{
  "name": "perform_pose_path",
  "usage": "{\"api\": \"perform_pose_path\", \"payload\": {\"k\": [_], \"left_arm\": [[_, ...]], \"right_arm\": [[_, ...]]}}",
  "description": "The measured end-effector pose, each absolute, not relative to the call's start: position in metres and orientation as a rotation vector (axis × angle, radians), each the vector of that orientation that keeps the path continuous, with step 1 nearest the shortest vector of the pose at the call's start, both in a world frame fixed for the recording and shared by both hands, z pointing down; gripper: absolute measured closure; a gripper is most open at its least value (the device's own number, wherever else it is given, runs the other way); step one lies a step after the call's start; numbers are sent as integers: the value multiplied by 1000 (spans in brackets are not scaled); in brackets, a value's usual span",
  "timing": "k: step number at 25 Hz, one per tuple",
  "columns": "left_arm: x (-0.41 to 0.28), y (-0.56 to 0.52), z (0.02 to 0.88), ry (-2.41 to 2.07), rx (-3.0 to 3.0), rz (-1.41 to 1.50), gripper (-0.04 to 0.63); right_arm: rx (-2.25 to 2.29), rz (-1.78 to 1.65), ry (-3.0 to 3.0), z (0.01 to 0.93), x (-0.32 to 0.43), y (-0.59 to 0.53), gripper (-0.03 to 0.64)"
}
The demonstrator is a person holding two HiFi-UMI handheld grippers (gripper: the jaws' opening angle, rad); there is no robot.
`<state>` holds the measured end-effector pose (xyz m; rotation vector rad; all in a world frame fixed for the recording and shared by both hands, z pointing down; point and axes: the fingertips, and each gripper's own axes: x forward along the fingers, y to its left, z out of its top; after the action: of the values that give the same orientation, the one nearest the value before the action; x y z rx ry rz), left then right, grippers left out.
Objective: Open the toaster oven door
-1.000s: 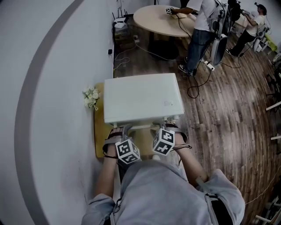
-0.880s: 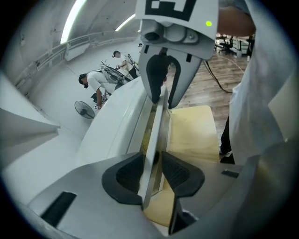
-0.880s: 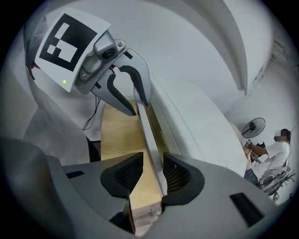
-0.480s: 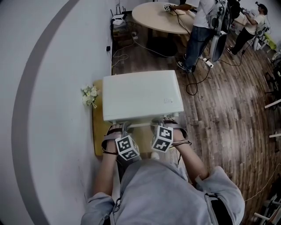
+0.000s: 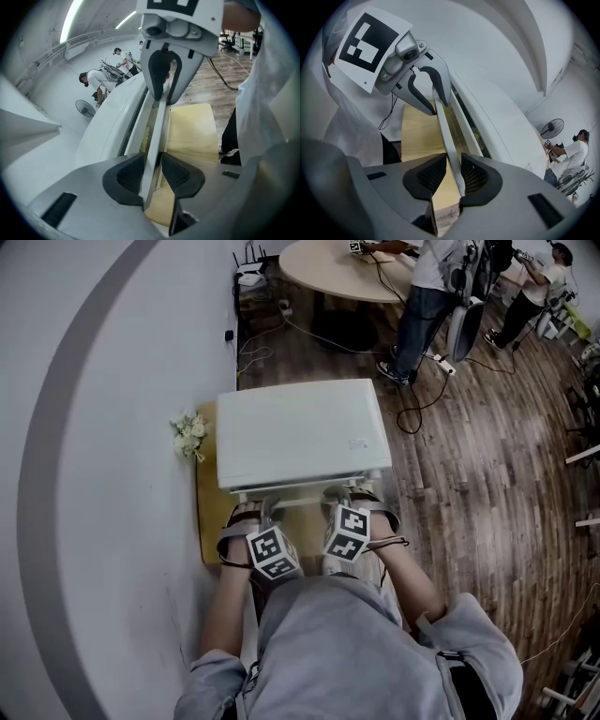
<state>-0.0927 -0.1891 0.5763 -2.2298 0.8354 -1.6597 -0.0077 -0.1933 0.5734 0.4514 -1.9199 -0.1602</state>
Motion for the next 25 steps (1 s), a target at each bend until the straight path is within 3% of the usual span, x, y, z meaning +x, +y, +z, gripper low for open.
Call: {"api": "perform_pose_path", "payload": {"k": [25], "left_arm": [[-87,-117,610,973,-2210,-1667,494]], "right_arm": [[478,-224,-1931,604,1,-121,534]]}}
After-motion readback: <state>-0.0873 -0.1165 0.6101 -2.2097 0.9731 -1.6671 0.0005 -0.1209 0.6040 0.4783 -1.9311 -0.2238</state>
